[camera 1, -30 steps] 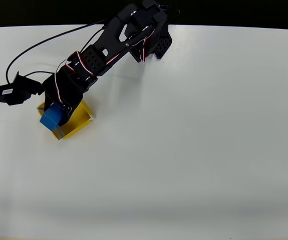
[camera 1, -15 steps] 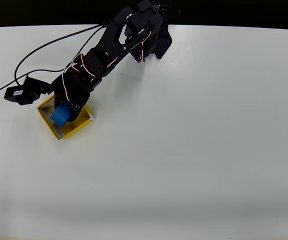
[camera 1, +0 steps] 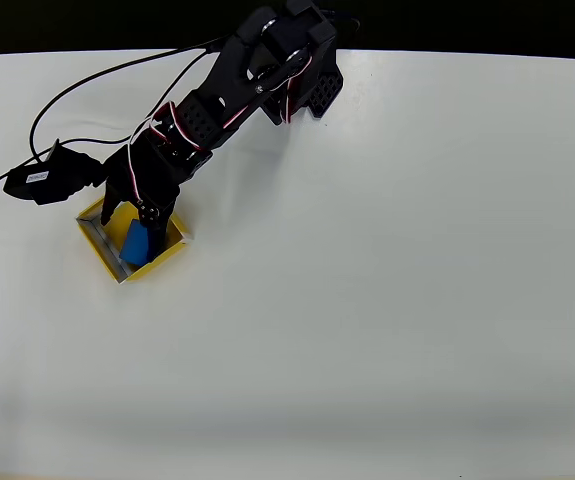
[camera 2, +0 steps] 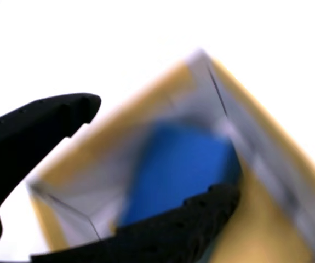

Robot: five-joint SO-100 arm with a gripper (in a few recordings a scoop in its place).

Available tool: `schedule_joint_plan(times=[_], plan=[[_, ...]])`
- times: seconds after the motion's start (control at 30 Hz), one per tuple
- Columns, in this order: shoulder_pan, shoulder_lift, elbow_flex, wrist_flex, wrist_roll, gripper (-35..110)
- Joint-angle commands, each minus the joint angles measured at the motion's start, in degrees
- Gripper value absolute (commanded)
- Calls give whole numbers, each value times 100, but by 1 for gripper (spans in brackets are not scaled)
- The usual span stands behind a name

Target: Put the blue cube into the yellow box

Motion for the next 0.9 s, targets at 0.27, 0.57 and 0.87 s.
schedule_joint_plan(times=[0.27,0.57,0.87], plan=[[-1556,2795,-905,2496,343,16],[-3199,4852,202,4465,747,2],[-4201,6346,1846,4904,1063,0]])
